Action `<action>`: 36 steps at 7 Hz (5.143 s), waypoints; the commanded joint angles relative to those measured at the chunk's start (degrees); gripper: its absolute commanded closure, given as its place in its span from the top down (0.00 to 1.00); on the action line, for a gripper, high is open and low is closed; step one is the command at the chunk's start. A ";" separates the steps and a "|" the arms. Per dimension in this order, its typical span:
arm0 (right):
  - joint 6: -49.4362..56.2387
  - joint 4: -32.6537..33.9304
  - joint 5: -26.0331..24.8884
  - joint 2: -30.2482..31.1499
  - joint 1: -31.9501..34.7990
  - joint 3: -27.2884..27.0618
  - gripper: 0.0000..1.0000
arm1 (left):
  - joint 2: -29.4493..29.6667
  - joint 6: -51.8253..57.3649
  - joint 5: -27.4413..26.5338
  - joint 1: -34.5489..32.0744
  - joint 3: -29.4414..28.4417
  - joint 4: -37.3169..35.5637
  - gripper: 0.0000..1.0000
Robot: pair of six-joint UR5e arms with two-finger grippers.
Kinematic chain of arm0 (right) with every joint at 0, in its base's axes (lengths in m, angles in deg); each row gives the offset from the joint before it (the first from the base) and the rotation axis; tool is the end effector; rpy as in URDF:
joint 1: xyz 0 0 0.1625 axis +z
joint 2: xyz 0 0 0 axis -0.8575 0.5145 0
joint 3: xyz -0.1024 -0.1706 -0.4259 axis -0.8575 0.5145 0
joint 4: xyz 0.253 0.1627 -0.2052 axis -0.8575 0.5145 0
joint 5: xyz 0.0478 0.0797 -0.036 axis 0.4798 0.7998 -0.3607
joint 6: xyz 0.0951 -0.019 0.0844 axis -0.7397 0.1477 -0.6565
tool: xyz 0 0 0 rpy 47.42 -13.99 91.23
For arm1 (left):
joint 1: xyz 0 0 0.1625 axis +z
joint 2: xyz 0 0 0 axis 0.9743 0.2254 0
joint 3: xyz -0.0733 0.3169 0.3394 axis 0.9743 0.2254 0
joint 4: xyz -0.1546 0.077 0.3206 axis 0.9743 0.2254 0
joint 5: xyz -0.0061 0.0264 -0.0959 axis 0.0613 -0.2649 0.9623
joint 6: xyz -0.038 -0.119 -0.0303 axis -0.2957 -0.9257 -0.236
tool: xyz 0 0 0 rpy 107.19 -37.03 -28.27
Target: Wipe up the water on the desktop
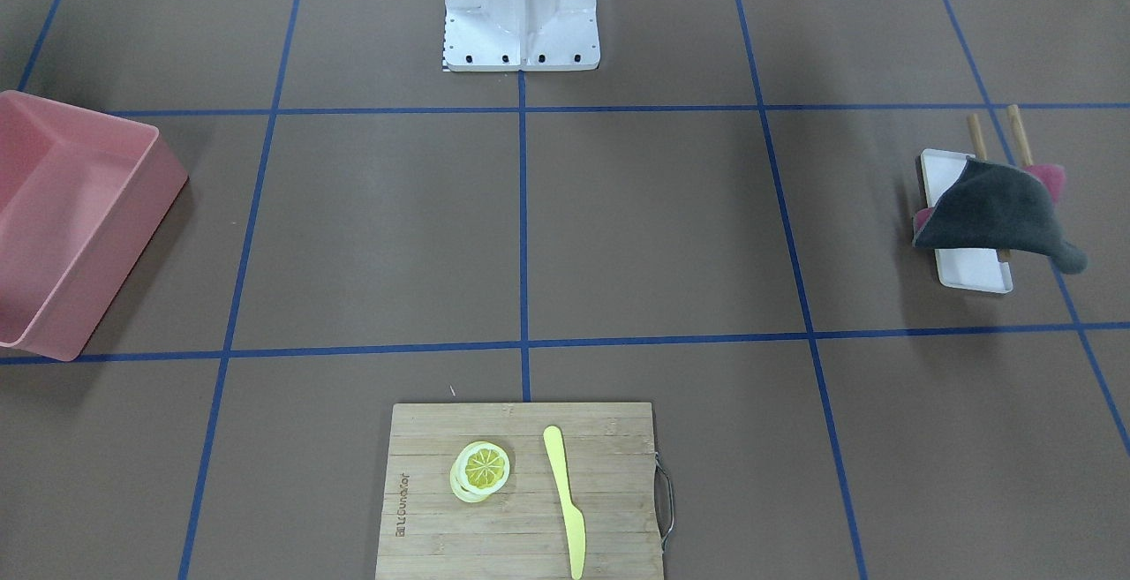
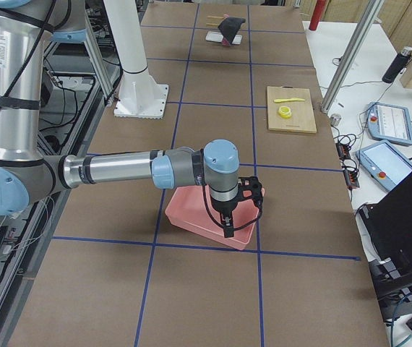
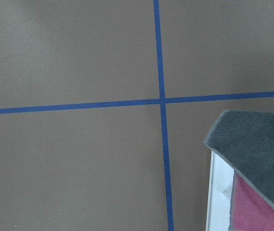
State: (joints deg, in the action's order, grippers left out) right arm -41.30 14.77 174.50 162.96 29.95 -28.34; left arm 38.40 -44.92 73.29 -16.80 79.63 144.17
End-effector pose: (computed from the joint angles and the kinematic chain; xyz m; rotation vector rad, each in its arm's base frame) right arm 0.0441 -0.3854 0.6613 0.1611 -0.6919 -0.0985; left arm -0.0711 -0.3983 0.6553 0.1663 0.7513 0.0129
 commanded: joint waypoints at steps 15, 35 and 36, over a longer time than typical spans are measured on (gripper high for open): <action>-2.32 -2.16 -0.29 -0.80 -0.30 -0.67 1.00 | 2.13 -32.91 1.33 17.47 -14.50 45.43 0.92; -2.93 -2.16 0.05 -1.06 -0.30 -1.10 1.00 | 2.12 -33.27 2.62 19.60 -13.01 50.18 0.00; -3.19 -2.16 0.14 -1.41 -0.30 -1.81 1.00 | 3.00 -36.83 2.64 19.33 -12.22 49.31 0.00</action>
State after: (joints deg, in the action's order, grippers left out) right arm -44.05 12.61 174.46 161.96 29.66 -29.37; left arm 40.57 -78.93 75.06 2.86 66.33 194.30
